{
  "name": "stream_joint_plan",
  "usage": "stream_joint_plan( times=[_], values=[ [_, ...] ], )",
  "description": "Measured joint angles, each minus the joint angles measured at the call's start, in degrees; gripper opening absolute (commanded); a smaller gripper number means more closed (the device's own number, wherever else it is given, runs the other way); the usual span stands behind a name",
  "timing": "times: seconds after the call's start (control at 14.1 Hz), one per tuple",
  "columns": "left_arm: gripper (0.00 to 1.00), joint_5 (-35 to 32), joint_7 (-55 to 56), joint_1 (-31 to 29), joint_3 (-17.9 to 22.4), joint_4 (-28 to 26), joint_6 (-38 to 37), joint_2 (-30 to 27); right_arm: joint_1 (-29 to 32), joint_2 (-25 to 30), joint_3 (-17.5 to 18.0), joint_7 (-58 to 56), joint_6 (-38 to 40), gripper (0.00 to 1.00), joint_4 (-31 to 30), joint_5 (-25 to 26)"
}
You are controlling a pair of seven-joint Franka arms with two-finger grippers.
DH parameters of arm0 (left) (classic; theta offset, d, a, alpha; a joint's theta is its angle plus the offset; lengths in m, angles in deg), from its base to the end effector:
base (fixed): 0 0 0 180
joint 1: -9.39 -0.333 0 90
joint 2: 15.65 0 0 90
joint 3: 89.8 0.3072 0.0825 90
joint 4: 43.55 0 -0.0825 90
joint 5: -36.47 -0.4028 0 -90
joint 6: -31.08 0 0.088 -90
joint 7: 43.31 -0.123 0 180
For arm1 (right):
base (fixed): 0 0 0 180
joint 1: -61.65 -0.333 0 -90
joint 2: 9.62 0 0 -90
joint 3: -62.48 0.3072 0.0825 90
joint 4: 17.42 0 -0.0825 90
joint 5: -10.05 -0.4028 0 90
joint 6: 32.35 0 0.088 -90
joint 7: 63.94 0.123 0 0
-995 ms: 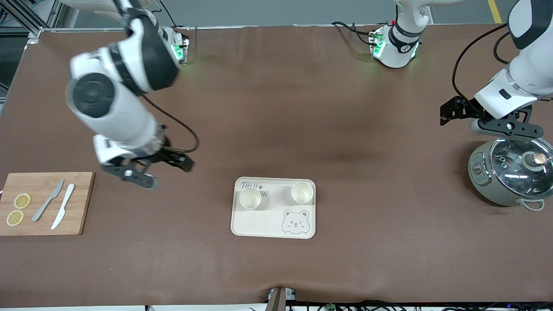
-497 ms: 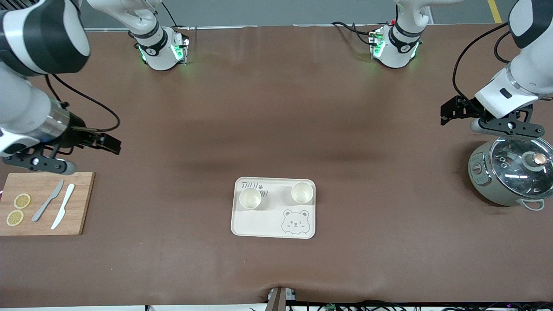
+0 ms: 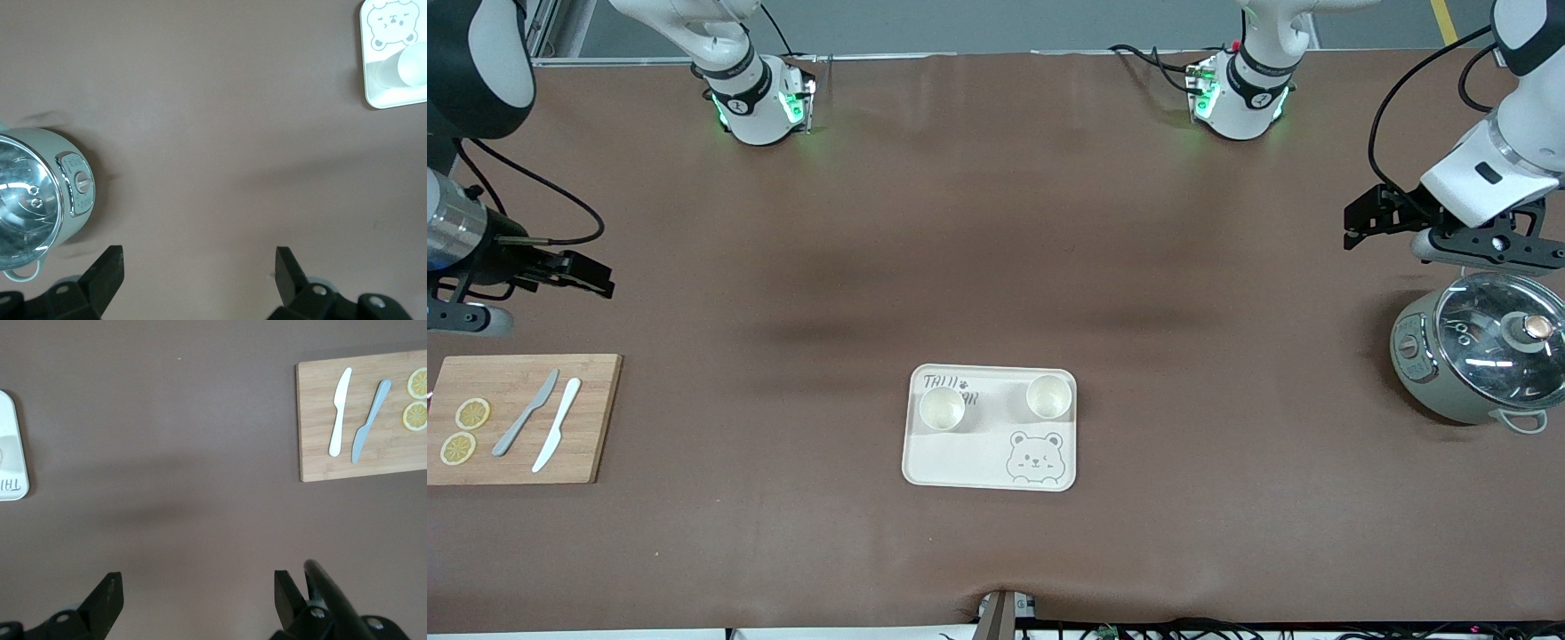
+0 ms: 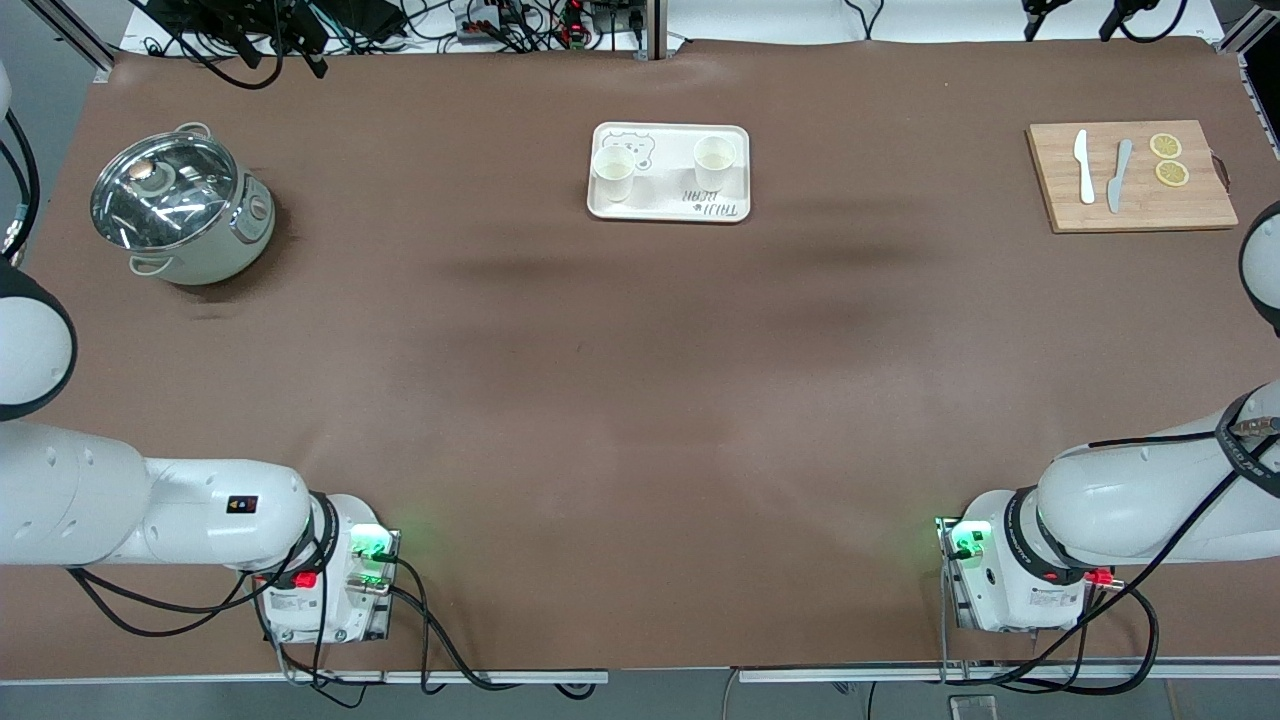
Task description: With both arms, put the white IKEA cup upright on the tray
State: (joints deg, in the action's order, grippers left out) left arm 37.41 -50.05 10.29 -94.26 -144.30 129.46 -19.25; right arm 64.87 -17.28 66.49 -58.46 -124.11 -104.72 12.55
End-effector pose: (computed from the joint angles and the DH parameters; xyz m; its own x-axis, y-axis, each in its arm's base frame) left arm 0.5609 -0.0554 0.5553 0.9780 -0.2072 0.0225 -0.2074 -0.9782 0.0088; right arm 0.6121 0.0008 0.5464 0.9954 -0.0805 -0.0520 -0.0785 -0.9961 0.0393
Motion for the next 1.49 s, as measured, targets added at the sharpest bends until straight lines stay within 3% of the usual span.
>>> stream_joint_plan(
  times=[0.43, 1.49],
  values=[
    [1.0, 0.0, 0.0, -0.08, 0.02, 0.98, 0.0, -0.01, 2.1, 3.11, 0.18, -2.97, -5.83, 1.0, -7.42, 0.0],
    [1.0, 0.0, 0.0, -0.18, 0.14, 1.22, -0.58, -0.01, 2.09, 3.31, 0.47, -2.99, -6.39, 1.0, -8.05, 0.0]
  ],
)
